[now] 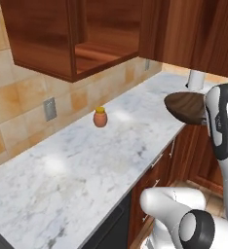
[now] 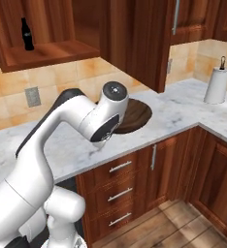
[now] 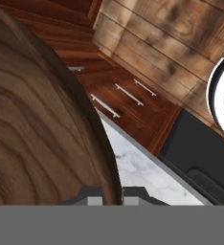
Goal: Pick the mug and place it in the sink. Pick the bowl and place it in the open cabinet and then close the cabinet.
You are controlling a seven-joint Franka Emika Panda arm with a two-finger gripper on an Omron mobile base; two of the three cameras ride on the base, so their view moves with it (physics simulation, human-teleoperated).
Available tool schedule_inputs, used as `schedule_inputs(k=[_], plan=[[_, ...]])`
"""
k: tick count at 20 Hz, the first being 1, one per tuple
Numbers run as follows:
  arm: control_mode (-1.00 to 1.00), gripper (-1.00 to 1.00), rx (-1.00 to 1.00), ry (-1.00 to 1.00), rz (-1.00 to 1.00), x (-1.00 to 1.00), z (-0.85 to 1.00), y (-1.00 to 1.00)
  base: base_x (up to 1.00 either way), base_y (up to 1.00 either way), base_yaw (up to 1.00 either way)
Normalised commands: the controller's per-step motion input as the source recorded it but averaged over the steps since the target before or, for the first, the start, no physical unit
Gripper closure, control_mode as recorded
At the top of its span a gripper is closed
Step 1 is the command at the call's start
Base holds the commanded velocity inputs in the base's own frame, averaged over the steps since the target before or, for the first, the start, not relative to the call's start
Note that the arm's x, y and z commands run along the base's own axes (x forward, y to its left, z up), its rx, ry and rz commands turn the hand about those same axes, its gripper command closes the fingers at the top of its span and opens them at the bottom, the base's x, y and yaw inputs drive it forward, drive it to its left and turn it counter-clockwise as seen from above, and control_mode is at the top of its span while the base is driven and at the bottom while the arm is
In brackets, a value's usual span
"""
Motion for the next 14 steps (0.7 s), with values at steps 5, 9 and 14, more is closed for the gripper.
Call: schedule_inputs(k=[5,9,14], plan=[[1.00,1.00,0.00,0.00,0.00,0.00,0.00,0.00,0.93,0.56,0.00],[1.00,1.00,0.00,0.00,0.00,0.00,0.00,0.00,1.00,0.78,0.01],[1.00,1.00,0.00,0.00,0.00,0.00,0.00,0.00,0.72,0.83,0.28]])
